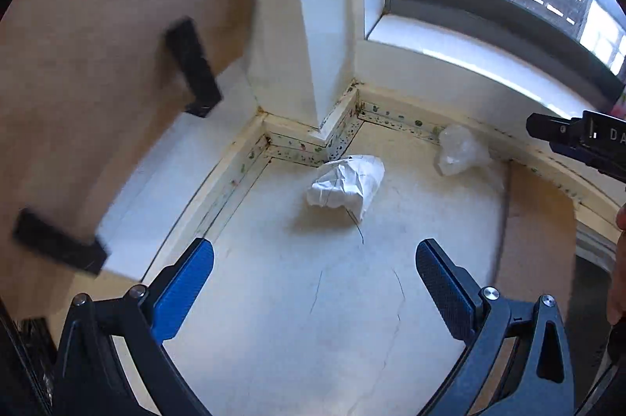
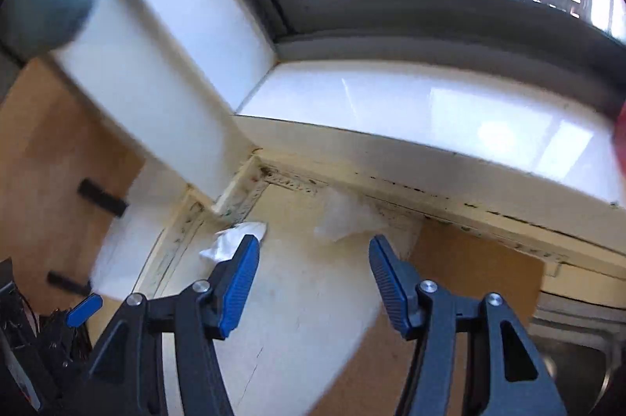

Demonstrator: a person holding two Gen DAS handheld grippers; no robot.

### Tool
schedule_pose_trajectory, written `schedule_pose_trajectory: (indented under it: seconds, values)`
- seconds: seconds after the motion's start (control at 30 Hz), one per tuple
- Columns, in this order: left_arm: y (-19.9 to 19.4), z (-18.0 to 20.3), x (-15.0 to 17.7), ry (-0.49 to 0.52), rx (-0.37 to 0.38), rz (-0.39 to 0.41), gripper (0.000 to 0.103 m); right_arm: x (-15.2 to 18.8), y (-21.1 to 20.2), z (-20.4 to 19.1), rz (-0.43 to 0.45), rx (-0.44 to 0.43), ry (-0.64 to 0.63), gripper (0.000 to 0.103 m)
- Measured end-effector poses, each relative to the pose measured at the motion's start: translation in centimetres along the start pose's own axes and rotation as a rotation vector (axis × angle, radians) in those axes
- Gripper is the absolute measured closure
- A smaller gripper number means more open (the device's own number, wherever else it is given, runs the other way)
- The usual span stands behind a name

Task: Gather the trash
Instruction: 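Raise both open tools back toward the counter corner by the window, then close the right tool on the clear plastic bag while the left grasps the white tissue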

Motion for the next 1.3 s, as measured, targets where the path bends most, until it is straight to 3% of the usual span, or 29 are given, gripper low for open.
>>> schedule_pose_trajectory:
  seconds: [0.17,0.47,0.53,0.7,0.8,1.03,1.13,1.17,1.3]
  values:
    - [5.6,1.5,-1.4,0.004,0.014,-0.013,0.001,-0.5,5.8,1.8,-0.002,0.049,-0.003,0.044]
    - [9.8,1.5,-2.9,-0.077,0.050,-0.028,0.001,-1.0,10.7,2.4,-0.005,0.131,-0.050,0.045]
    - [10.5,1.4,-3.2,-0.102,0.063,-0.030,0.001,-0.8,11.0,2.2,-0.007,0.132,-0.091,0.050]
    - [11.8,1.4,-3.9,-0.138,0.080,-0.037,0.001,0.5,11.0,1.5,-0.025,0.176,-0.192,0.082]
    - [12.4,1.3,-4.4,-0.171,0.098,-0.044,0.001,1.5,10.5,1.2,-0.039,0.176,-0.216,0.089]
    - [13.6,1.5,-5.0,-0.199,0.110,-0.051,0.001,4.1,9.1,0.1,-0.064,0.143,-0.253,0.091]
    - [14.1,1.9,-4.7,-0.192,0.115,-0.065,0.017,4.8,8.5,-0.5,-0.070,0.139,-0.274,0.091]
    - [14.5,2.0,-4.6,-0.191,0.120,-0.076,0.029,4.9,8.4,-0.7,-0.074,0.136,-0.278,0.091]
    - [14.5,2.4,-4.3,-0.179,0.121,-0.071,0.038,5.8,8.8,-1.8,-0.081,0.119,-0.283,0.091]
Point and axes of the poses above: each gripper's, at about its wrist camera, not at the fingertips, and y roughly the way its jaws point, z to its right, x to its underside, the point moved 10 cm from there along y, roughly the way its jaws point, and after that the axes turned 6 degrees about -z, right-handed, at the moved point
